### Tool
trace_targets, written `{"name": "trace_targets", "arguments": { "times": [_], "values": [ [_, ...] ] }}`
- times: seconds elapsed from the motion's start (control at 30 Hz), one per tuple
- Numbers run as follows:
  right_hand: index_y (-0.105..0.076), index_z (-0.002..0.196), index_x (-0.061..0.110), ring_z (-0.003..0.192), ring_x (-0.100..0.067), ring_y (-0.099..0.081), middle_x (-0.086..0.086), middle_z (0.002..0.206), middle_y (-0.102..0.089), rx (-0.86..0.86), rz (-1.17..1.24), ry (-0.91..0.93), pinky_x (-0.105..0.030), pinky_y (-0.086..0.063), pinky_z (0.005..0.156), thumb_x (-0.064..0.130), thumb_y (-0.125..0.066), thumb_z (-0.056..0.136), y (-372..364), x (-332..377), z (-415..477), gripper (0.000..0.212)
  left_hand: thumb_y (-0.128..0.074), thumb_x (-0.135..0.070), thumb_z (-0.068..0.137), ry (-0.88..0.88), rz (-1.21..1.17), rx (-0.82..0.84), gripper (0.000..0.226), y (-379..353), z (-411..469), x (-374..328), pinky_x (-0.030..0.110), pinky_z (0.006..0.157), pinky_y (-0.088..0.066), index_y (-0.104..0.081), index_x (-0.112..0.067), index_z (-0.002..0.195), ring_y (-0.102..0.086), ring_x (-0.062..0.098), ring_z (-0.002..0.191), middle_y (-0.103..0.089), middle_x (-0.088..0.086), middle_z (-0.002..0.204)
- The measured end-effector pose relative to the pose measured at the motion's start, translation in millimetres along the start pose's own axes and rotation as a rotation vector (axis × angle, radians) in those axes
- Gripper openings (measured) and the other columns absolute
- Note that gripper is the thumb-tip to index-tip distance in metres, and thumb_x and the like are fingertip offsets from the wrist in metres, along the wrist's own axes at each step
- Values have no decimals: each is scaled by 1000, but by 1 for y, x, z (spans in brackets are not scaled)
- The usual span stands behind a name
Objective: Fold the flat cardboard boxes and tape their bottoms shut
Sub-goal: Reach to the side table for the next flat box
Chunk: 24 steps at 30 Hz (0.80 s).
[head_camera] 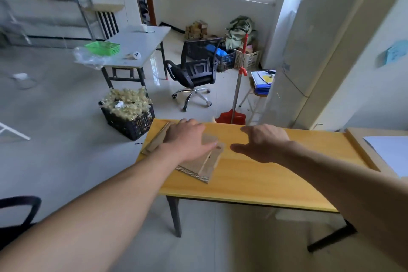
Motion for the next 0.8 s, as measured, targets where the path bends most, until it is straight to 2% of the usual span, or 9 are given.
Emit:
{"name": "trace_targets", "arguments": {
  "times": [0.13,0.23,0.3,0.47,0.57,0.67,0.8],
  "values": [
    [-50,134,29,87,-18,-61,2,113,-66,84,21,53,-31,-56,66,82,-46,81,-24,38,21,75,-39,-76,86,29,44,68,78,-23,-5,44,47,116,-28,-44,-25,145,-28,27,145,-38,1,154],
    [-48,135,31,83,-17,-59,4,105,-63,108,9,80,-28,-44,54,82,-47,81,-36,55,42,74,-39,-75,86,55,45,95,75,-38,0,69,46,111,-33,-48,-24,140,-34,25,138,-44,0,148],
    [-48,133,31,80,-17,-57,5,100,-61,118,7,86,-27,-39,52,83,-47,80,-47,59,56,74,-40,-75,86,69,47,106,73,-46,6,79,44,108,-37,-51,-24,136,-38,24,134,-47,0,144],
    [-37,142,32,78,-17,-57,2,106,-60,154,15,96,-28,-48,56,85,-47,77,-70,57,88,84,-45,-75,84,127,-1,160,75,-66,24,96,45,109,-37,-47,-25,140,-38,22,136,-45,-2,147],
    [-32,146,33,79,-18,-57,0,112,-59,183,32,110,-26,-43,52,83,-50,78,-81,56,105,86,-52,-74,82,153,-34,183,78,-75,39,106,44,108,-39,-44,-26,142,-38,23,136,-42,-2,149],
    [-29,146,34,80,-18,-58,0,112,-57,222,46,123,-28,-49,56,82,-52,78,-99,59,117,87,-59,-73,77,189,-79,239,83,-96,45,115,44,106,-41,-40,-28,144,-41,24,134,-38,-3,151],
    [-24,149,33,88,-22,-60,-2,120,-55,266,66,130,-32,-55,64,78,-55,80,-122,66,132,88,-69,-70,70,210,-128,326,96,-125,57,134,45,107,-40,-31,-31,149,-37,27,138,-21,-5,160]
  ]
}}
Point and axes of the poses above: each hand's wrist, its own z-axis towards the middle knuckle, its own y-axis out of the back of the hand, x = y × z, the point moved 4 cm from there along z, towards the middle knuckle
